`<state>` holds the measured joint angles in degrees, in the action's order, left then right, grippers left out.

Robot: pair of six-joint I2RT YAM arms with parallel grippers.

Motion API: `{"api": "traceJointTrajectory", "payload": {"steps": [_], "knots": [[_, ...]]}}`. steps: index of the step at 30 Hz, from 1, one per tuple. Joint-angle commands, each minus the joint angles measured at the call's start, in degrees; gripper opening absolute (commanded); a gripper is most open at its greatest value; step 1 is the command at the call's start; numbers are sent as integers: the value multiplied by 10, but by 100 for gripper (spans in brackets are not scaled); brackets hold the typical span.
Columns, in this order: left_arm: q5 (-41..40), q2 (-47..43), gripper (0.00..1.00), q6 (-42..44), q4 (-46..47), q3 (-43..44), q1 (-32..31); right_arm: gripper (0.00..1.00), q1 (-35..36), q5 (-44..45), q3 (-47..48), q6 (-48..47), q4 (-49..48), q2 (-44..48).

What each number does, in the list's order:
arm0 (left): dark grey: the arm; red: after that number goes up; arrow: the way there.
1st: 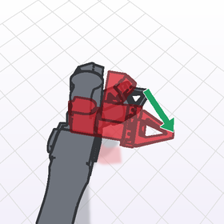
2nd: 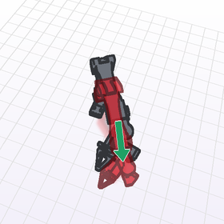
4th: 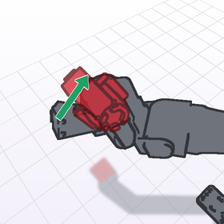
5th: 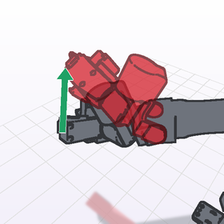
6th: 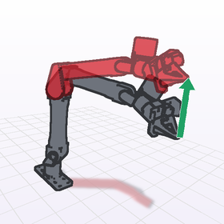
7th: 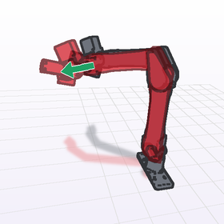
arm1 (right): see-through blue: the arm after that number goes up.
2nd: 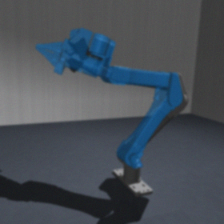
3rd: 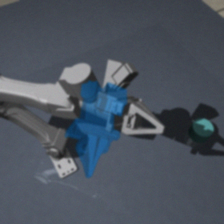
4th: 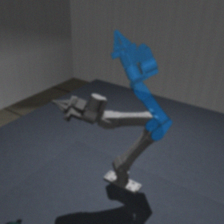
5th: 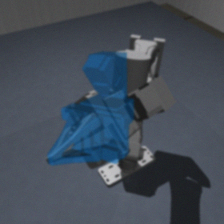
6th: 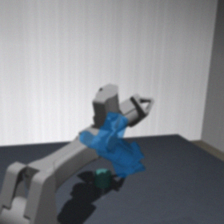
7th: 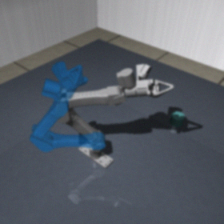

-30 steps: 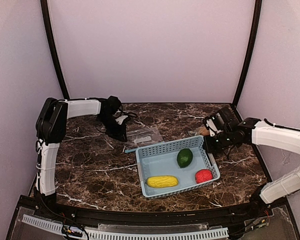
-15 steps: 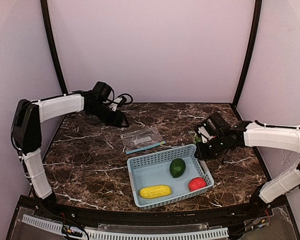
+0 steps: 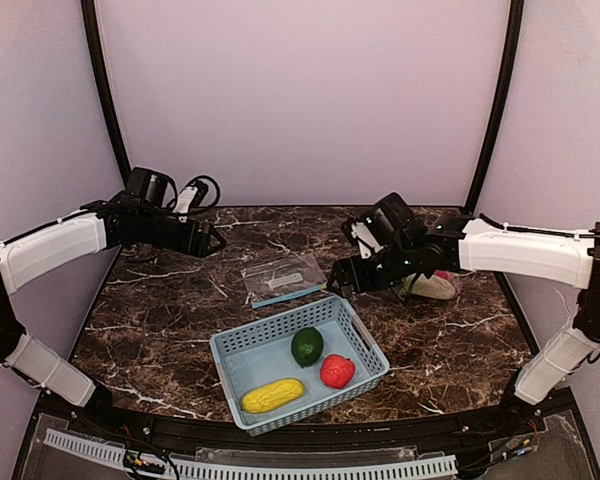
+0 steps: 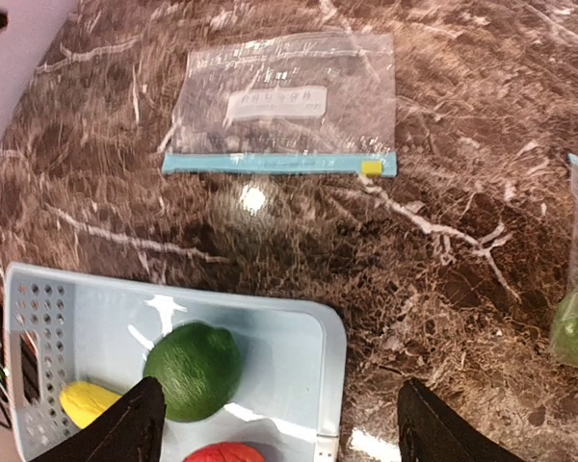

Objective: Place the food in the zip-top bag and seal the zipper
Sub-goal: Adjust the bin at the center of the board, then pick up the zipper food storage bag from the center of the board.

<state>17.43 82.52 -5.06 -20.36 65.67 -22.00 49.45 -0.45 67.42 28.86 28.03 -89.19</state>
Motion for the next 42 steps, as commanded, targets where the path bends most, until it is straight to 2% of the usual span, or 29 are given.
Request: {"api": "traceJointTrajectory", "payload": {"steps": [1,7,15,23,34,42], "knots": [[-42,-101,83,13,36,-39,30,88,-9,52,57,-63,43,14],[-52,-163,85,8,62,-85,105,92,-49,62,166,-124,47,-99],[-80,-203,86,-6,78,-119,124,96,-56,22,286,-124,49,-262],[-61,-200,86,-17,79,-117,127,94,-61,-20,313,-104,39,-342],[-56,-203,86,-19,78,-117,131,94,-45,42,340,-85,55,-406],[-56,-206,86,-20,79,-119,131,93,-44,54,359,-70,66,-442]]}}
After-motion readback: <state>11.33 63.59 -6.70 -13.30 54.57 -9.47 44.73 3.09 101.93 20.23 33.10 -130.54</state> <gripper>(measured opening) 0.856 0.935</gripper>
